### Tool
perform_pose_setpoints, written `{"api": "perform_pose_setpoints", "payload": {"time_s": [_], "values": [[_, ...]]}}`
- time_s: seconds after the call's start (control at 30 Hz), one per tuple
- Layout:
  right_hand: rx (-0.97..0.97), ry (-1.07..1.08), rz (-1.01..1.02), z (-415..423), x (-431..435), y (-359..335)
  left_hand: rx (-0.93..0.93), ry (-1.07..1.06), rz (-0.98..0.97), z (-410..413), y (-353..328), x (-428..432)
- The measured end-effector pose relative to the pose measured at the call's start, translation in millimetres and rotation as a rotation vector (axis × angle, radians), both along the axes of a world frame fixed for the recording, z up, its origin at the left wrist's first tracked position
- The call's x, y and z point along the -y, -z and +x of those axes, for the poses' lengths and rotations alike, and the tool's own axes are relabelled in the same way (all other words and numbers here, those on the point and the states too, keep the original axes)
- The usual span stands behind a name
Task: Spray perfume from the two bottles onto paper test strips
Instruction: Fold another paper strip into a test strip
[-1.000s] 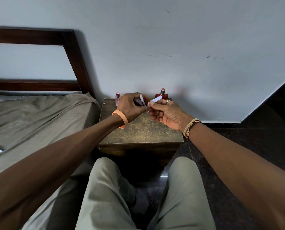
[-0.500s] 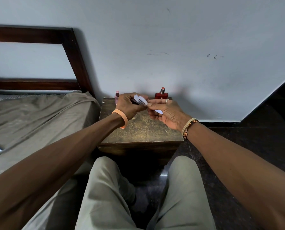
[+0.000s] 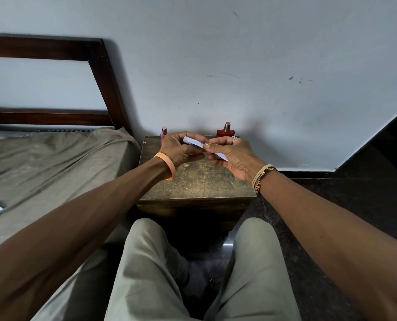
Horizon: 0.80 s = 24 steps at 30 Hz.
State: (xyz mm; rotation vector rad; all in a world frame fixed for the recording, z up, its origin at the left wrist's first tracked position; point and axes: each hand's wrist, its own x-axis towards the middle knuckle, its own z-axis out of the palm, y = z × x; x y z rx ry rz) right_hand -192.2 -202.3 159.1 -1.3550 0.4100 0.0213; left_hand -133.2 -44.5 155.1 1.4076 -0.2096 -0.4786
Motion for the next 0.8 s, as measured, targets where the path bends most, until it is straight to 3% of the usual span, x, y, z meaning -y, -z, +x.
{"api": "perform_pose_setpoints", "payload": {"time_s": [0.8], "values": [[-0.032,0.033,0.06,-4.8,11.1,4.8,-0.142,-0.185,-0.172,13.9,0.5,-15.0]]}}
